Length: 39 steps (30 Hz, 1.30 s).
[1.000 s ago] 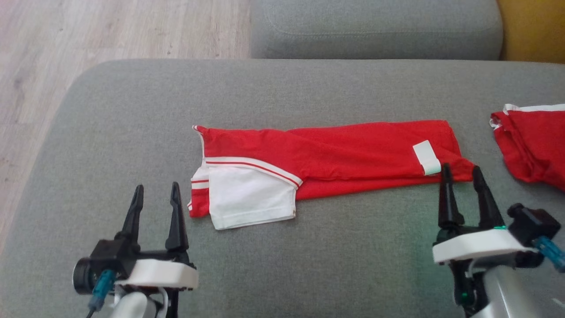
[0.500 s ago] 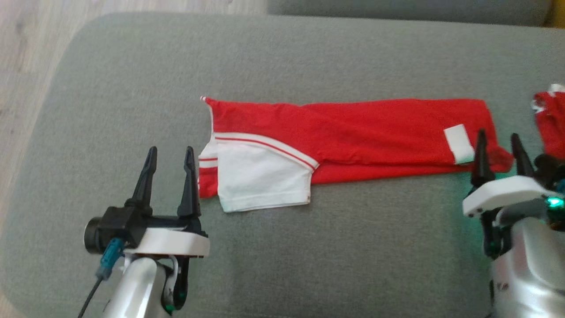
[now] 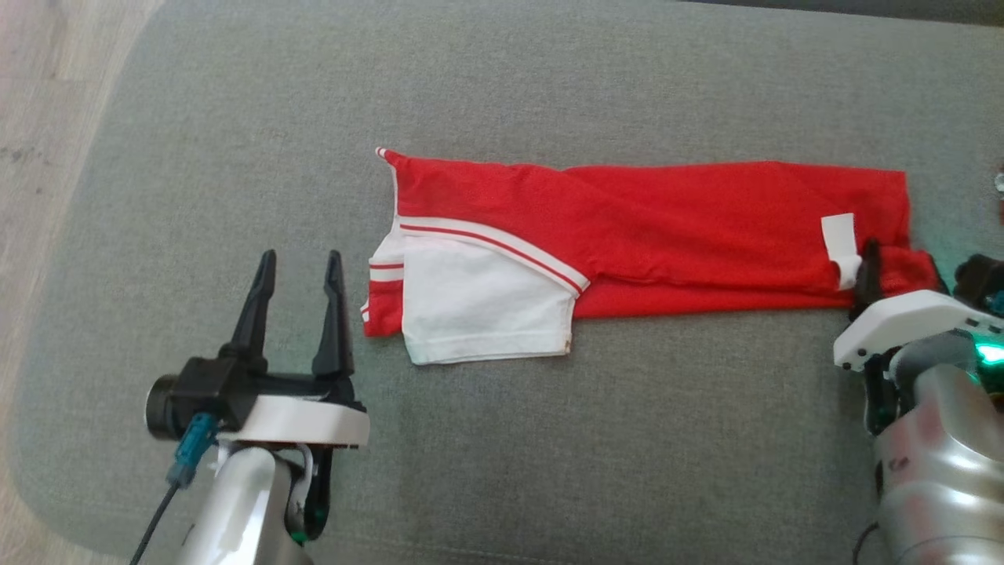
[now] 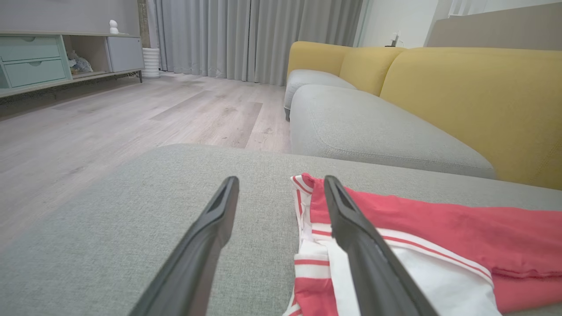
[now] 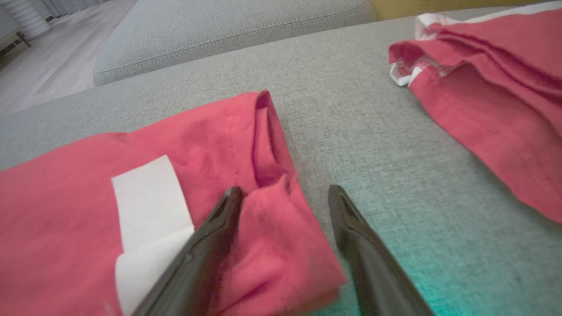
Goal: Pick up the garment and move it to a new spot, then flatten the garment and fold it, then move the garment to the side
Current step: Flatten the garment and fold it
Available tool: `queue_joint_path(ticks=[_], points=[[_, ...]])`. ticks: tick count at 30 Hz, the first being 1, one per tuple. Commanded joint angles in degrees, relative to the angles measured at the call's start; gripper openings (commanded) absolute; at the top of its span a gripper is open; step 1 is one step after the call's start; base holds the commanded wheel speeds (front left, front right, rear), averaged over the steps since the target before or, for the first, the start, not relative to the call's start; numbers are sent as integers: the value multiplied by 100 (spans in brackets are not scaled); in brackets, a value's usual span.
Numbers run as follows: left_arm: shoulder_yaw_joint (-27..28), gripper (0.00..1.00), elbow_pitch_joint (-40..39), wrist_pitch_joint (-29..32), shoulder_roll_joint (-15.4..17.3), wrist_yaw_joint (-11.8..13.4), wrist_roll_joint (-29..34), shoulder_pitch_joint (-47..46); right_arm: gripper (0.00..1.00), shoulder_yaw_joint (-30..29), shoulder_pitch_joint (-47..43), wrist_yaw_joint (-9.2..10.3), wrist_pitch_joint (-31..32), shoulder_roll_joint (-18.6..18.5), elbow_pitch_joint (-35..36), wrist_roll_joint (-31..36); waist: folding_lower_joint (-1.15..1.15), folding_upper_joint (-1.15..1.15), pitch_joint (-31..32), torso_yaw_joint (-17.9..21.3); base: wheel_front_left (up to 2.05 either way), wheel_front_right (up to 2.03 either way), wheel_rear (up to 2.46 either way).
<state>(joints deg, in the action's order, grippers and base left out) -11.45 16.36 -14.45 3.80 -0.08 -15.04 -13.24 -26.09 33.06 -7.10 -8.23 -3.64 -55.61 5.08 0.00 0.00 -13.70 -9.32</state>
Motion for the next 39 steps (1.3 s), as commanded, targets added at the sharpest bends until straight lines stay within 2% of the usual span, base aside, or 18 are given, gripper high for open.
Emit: queue_joint_path(ticks=[1, 2, 3, 4, 8, 12, 19, 23, 31, 35, 39], points=[[226, 100, -153, -54, 31, -21, 42, -221, 100, 186, -44, -39, 36, 76, -103, 65, 0, 0, 28, 26, 0, 0, 0], [251, 100, -150, -54, 27, -33, 64, -229, 85, 193, -20, -39, 10, 76, -191, 89, 0, 0, 52, 47, 0, 0, 0], [276, 100, -151, -54, 23, -44, 86, -237, 17, 209, 4, -39, -24, 76, -257, 127, 0, 0, 78, 71, 0, 0, 0], [302, 100, -154, -54, 19, -52, 104, -241, 0, 222, 24, -39, -62, 76, -308, 169, 0, 0, 106, 96, 0, 0, 0], [368, 100, -163, -54, -7, -81, 156, -205, 0, 41, 81, -39, -283, 76, -267, 288, 0, 0, 241, 182, 0, 0, 0], [405, 100, -153, -54, -31, -105, 180, -81, 0, -355, 11, -39, -330, 75, 89, 553, 0, 0, 407, 263, 0, 0, 0], [471, 100, -142, -54, -62, -128, 168, 72, 0, -1030, -278, -39, 20, -223, 910, 880, 0, 0, 654, 330, 0, 0, 0], [487, 100, -150, -54, -72, -133, 177, 82, 0, -1103, -345, -39, 207, -208, 1291, 736, 0, 0, 758, 322, 0, 0, 0], [425, 100, -43, -55, -81, -203, 218, 198, 0, -196, -514, -39, 367, 6, 1988, 131, 0, 0, 1003, 202, 0, 0, 0], [411, 100, 3, -55, -83, -200, 225, 227, 0, 571, -648, -39, 483, 68, 2282, -342, 0, 0, 1185, 50, 0, 0, 0], [335, 100, 40, -55, -86, -203, 218, 224, 0, 1553, -799, -39, 544, 74, 2384, -1276, 0, 0, 1349, -117, 0, 0, 0]])
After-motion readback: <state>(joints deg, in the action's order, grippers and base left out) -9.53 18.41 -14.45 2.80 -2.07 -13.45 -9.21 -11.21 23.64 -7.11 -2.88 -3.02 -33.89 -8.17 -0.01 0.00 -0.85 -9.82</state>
